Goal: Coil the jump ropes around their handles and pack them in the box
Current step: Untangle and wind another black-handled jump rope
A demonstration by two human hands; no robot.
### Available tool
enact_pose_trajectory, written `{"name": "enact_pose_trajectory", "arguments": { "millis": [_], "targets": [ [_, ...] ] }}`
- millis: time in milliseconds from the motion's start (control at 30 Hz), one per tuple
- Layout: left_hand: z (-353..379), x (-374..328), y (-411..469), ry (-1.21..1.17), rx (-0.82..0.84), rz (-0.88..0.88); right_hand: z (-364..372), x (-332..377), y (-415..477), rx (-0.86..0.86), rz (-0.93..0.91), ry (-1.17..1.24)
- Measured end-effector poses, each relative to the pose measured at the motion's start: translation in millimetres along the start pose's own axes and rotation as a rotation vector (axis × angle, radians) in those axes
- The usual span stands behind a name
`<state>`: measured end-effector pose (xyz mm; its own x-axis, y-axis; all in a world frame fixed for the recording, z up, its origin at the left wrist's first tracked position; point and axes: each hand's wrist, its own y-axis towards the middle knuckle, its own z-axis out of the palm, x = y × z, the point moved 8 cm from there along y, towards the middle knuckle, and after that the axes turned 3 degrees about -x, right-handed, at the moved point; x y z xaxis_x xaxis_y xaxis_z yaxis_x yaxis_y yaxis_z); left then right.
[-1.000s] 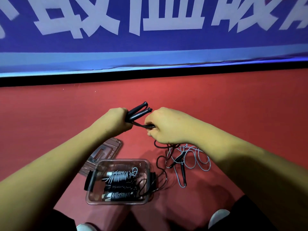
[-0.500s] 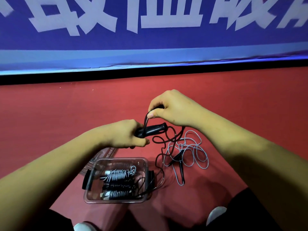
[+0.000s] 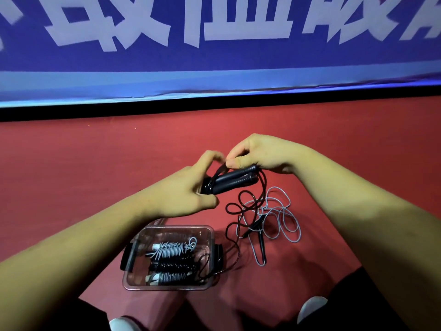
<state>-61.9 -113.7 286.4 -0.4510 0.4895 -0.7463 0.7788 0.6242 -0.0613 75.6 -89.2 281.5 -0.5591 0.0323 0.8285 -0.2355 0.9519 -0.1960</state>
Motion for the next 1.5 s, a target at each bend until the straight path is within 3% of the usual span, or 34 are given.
{"name": "enact_pose_trajectory", "arguments": {
  "millis": [133, 233, 400, 500, 567, 733, 867, 1000, 1133, 1267, 1500],
  "targets": [
    [-13.1, -9.0, 0.0, -0.241, -0.102, 0.051, 7.0, -1.8, -0.8, 0.076, -0.004, 0.186],
    [-21.1, -3.2, 3.5, -0.369, -0.143, -0.019, 23.5, 2.4, 0.9, 0.141, -0.02, 0.226],
    [-31.4, 10.5, 6.5, -0.335, -0.24, -0.117, 34.8, -12.0, 8.4, 0.118, 0.1, 0.282],
    [-57.2, 31.0, 5.9, -0.352, -0.43, -0.199, 33.6, -11.1, 6.9, 0.098, 0.112, 0.172],
    [-77.4, 44.9, 3.4, -0.261, -0.532, -0.241, 34.3, -8.1, 5.0, 0.08, 0.123, 0.129],
    [-97.5, 57.9, 3.7, 0.359, -0.549, -0.269, 51.0, 10.5, 3.9, 0.094, 0.139, 0.094],
    [-92.9, 66.5, 9.9, 0.429, -0.527, -0.325, 51.1, 11.6, 2.1, 0.06, 0.169, -0.05],
    [-98.4, 74.6, 11.0, 0.443, -0.562, -0.372, 43.4, 8.9, -4.9, 0.042, 0.169, -0.004],
    [-90.8, 90.2, 16.7, 0.525, -0.467, -0.471, 46.7, 23.8, -13.8, 0.045, 0.102, -0.089],
    [-68.0, 94.1, 24.3, 0.621, -0.422, -0.397, 49.9, 52.6, -15.4, -0.017, -0.055, -0.228],
    [9.2, 70.6, 24.8, 0.447, 0.083, -0.271, 7.2, 50.8, -22.6, -0.134, -0.075, -0.353]
  ]
}}
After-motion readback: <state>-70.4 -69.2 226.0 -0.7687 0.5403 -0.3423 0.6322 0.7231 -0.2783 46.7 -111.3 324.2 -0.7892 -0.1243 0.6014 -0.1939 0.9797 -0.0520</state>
